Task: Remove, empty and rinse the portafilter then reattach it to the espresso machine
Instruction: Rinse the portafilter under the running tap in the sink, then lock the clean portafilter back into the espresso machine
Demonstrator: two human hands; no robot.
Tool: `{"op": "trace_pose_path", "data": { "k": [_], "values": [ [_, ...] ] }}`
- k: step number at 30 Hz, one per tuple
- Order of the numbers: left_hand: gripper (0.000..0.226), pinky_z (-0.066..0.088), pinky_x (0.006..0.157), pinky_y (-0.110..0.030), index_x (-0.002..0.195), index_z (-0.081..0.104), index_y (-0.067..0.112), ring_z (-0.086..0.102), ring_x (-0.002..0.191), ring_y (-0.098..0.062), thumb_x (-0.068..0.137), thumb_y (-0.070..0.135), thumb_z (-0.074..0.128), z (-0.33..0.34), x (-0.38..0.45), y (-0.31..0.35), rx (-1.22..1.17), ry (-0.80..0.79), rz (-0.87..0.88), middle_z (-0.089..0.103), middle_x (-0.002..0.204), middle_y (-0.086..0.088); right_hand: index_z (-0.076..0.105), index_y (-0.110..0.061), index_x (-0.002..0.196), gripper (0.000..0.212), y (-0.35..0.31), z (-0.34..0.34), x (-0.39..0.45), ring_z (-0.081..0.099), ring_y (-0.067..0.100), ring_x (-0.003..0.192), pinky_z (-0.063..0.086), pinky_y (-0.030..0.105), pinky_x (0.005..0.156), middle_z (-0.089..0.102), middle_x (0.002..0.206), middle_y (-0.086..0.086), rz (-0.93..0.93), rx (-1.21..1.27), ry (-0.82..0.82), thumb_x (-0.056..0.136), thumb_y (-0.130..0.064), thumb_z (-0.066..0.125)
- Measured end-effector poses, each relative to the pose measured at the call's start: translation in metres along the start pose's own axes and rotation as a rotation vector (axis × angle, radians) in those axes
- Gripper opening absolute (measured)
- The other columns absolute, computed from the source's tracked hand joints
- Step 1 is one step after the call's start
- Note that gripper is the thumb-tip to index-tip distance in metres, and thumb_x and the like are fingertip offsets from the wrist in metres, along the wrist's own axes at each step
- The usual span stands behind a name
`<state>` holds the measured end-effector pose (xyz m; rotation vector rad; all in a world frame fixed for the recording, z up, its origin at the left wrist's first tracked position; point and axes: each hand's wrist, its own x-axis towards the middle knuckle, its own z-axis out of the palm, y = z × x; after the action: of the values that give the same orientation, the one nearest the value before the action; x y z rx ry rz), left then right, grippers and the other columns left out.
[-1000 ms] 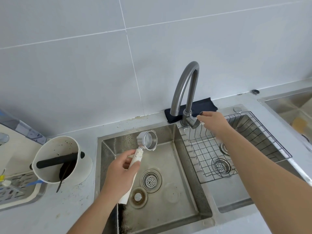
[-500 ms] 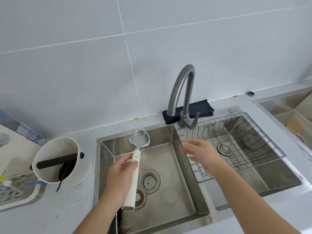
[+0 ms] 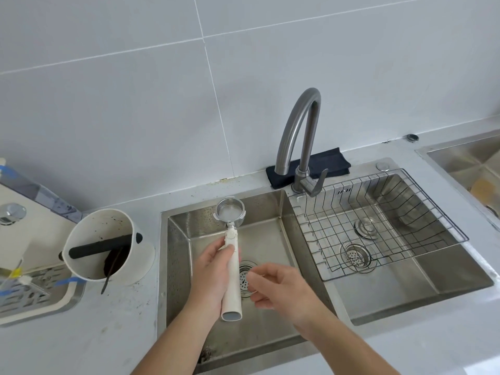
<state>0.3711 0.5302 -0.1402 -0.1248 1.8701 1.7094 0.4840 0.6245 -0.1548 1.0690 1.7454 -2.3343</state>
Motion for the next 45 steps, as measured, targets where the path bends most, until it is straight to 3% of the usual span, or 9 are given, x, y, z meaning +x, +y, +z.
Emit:
{"op": "trace_pose_path", "data": {
  "k": [7,13,19,25,31,35,39,43,45],
  "values": [
    [0.023,0.051,0.065,-0.032,0.114,0.068,0.014,0.063,0.073,-0.018,0.093,0.011,0.059,-0.001,0.002,0.0,-0.087,-0.002,-0.03,0.07,0.088,-0.009,0.07,-0.008,0.11,0.04,0.003,0.02,0.002,0.074,0.033,0.086,0.06,0.048,0.088,0.075,0.1,0.026,0.064,0.05,-0.132,0.074,-0.024,0.08],
    [0.028,0.054,0.056,-0.025,0.119,0.066,0.017,0.068,0.069,-0.013,0.092,0.014,0.062,-0.008,0.008,-0.003,-0.069,-0.015,-0.054,0.073,0.091,-0.007,0.07,-0.005,0.107,0.037,0.008,0.031,0.007,0.075,0.03,0.083,0.061,0.048,0.085,0.076,0.089,0.019,0.059,0.093,-0.157,0.072,-0.014,0.077],
    [0.021,0.055,0.059,-0.028,0.106,0.072,0.026,0.071,0.066,-0.01,0.089,0.016,0.065,-0.029,0.007,0.001,-0.064,-0.02,-0.054,0.077,0.081,0.0,0.071,-0.003,0.107,0.036,0.002,0.047,0.001,0.073,0.035,0.086,0.058,0.054,0.089,0.07,0.103,0.035,0.019,0.136,-0.153,0.072,-0.011,0.076],
    [0.024,0.054,0.067,-0.029,0.1,0.074,0.038,0.071,0.074,-0.009,0.083,0.022,0.067,-0.062,0.002,0.007,-0.018,-0.075,-0.023,0.077,0.086,0.005,0.069,0.0,0.111,0.038,0.004,0.07,-0.003,0.074,0.028,0.08,0.062,0.044,0.078,0.075,0.088,0.019,0.003,0.151,-0.186,0.074,-0.008,0.074],
    [0.026,0.057,0.084,-0.039,0.098,0.074,0.039,0.072,0.089,-0.017,0.077,0.025,0.068,-0.105,0.002,0.008,-0.01,-0.105,-0.031,0.077,0.092,0.002,0.067,0.004,0.112,0.028,0.01,0.107,-0.011,0.074,0.033,0.08,0.062,0.044,0.073,0.072,0.093,0.028,-0.003,0.172,-0.167,0.085,0.007,0.071],
    [0.032,0.056,0.084,-0.04,0.1,0.073,0.039,0.071,0.09,-0.02,0.07,0.031,0.067,-0.136,0.0,0.006,0.024,-0.133,-0.004,0.077,0.092,0.002,0.073,-0.001,0.106,0.032,0.017,0.14,-0.021,0.073,0.034,0.078,0.061,0.039,0.067,0.068,0.091,0.033,-0.013,0.196,-0.144,0.074,-0.002,0.074],
    [0.032,0.055,0.076,-0.034,0.105,0.072,0.034,0.07,0.08,-0.011,0.074,0.027,0.066,-0.169,-0.005,0.004,0.051,-0.172,0.008,0.077,0.087,0.005,0.076,-0.004,0.103,0.03,0.027,0.172,-0.031,0.07,0.035,0.079,0.061,0.037,0.066,0.065,0.093,0.037,-0.014,0.192,-0.105,0.072,-0.004,0.075],
    [0.025,0.058,0.081,-0.037,0.102,0.071,0.035,0.071,0.077,-0.011,0.083,0.019,0.067,-0.207,-0.007,-0.002,0.071,-0.218,0.025,0.077,0.085,0.003,0.078,-0.012,0.097,0.026,0.039,0.21,-0.044,0.063,0.031,0.074,0.052,0.043,0.073,0.068,0.085,0.021,0.011,0.141,-0.063,0.07,-0.012,0.075],
    [0.024,0.058,0.08,-0.036,0.102,0.071,0.036,0.071,0.078,-0.012,0.086,0.018,0.067,-0.224,-0.009,-0.004,0.084,-0.241,0.024,0.076,0.084,0.003,0.078,-0.012,0.097,0.027,0.045,0.227,-0.05,0.063,0.029,0.074,0.054,0.039,0.072,0.067,0.083,0.018,0.009,0.132,-0.034,0.07,-0.013,0.075]
  ]
}}
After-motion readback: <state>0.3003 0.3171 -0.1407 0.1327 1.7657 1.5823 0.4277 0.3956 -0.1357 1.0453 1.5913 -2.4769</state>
